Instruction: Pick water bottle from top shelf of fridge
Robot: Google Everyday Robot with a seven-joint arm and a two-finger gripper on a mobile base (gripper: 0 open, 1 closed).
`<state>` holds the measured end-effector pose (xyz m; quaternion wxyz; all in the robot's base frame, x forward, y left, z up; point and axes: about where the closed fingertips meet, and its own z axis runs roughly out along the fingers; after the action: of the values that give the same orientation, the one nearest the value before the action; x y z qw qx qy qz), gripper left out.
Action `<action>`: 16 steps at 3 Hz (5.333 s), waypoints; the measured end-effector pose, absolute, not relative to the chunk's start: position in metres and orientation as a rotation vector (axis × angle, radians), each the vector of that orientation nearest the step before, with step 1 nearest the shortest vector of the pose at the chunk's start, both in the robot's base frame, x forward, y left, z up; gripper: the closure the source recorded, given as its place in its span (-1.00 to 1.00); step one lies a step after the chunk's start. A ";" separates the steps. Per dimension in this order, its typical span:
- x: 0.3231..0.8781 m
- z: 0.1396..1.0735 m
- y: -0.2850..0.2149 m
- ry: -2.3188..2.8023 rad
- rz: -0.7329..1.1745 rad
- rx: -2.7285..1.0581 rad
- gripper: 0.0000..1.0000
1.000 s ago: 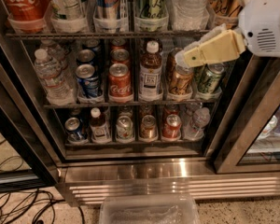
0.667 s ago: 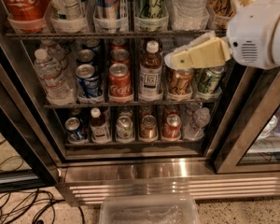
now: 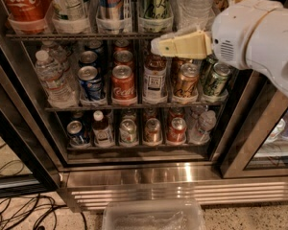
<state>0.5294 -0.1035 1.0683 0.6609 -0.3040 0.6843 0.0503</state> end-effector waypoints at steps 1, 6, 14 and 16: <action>0.537 1.077 -0.104 1.510 0.082 -0.617 -1.00; 0.533 1.064 -0.135 1.557 -0.079 -0.346 -1.00; 0.591 1.091 -0.145 1.387 -0.215 -0.188 -0.22; 0.618 1.085 -0.141 1.405 -0.215 -0.191 -0.24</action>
Offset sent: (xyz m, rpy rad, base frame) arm 0.0032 -0.0247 -0.0105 0.0953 -0.1184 -0.2646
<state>0.6183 -0.1412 1.0850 0.7538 -0.0875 0.6437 -0.0987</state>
